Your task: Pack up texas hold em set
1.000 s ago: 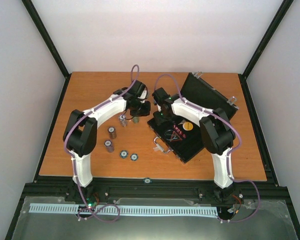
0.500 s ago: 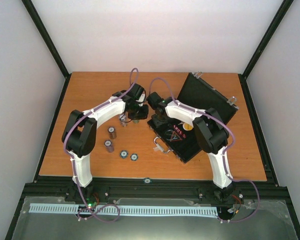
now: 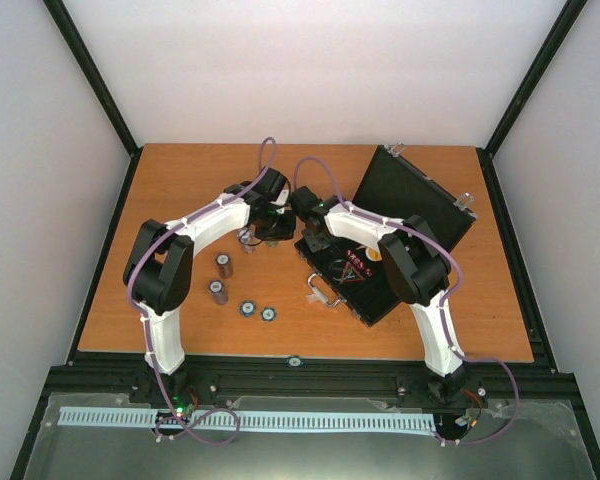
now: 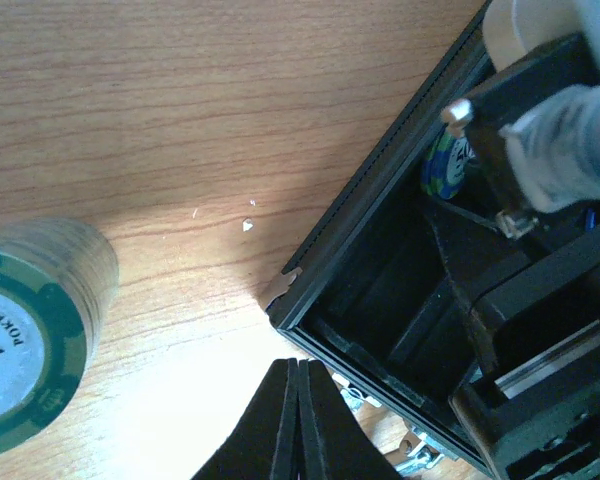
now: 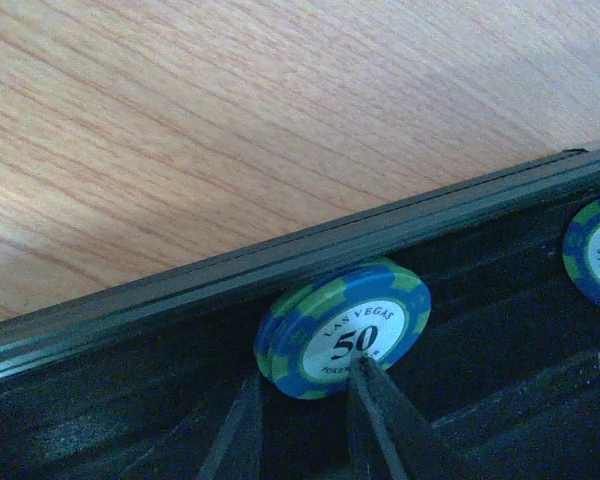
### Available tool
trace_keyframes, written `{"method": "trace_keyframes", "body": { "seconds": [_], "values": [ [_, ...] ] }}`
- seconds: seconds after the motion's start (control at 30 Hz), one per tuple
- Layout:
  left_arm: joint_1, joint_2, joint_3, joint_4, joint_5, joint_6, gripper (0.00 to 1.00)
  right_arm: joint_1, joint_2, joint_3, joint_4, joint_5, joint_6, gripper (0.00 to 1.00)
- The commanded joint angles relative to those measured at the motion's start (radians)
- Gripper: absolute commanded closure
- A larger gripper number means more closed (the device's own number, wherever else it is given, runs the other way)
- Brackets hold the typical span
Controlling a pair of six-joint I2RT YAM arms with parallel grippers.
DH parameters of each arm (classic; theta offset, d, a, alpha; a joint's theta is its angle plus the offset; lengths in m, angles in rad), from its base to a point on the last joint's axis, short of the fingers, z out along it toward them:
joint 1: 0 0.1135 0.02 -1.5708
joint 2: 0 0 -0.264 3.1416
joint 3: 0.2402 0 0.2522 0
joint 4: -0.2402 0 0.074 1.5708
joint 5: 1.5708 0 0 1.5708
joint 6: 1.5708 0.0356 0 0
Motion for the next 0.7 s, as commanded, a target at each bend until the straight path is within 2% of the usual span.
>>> {"method": "trace_keyframes", "body": {
  "seconds": [0.0,0.23,0.3,0.43,0.67],
  "values": [
    [0.006,-0.038,0.004,0.008,0.011,0.018,0.99,0.004,0.007,-0.01,-0.01,0.047,-0.011,0.75],
    [0.006,-0.03,0.008,0.012,0.013,0.012,0.99,0.004,-0.042,-0.03,-0.001,0.09,-0.038,0.78],
    [0.006,-0.028,0.009,0.013,0.012,0.011,0.99,0.004,-0.052,-0.032,0.001,0.094,-0.046,0.83],
    [0.006,-0.028,0.007,0.012,0.009,0.009,0.99,0.001,-0.068,-0.034,0.011,0.098,-0.053,0.87],
    [0.006,-0.027,0.004,0.013,0.004,0.006,0.99,-0.01,-0.107,-0.027,0.024,0.08,-0.077,0.88]
  ]
}}
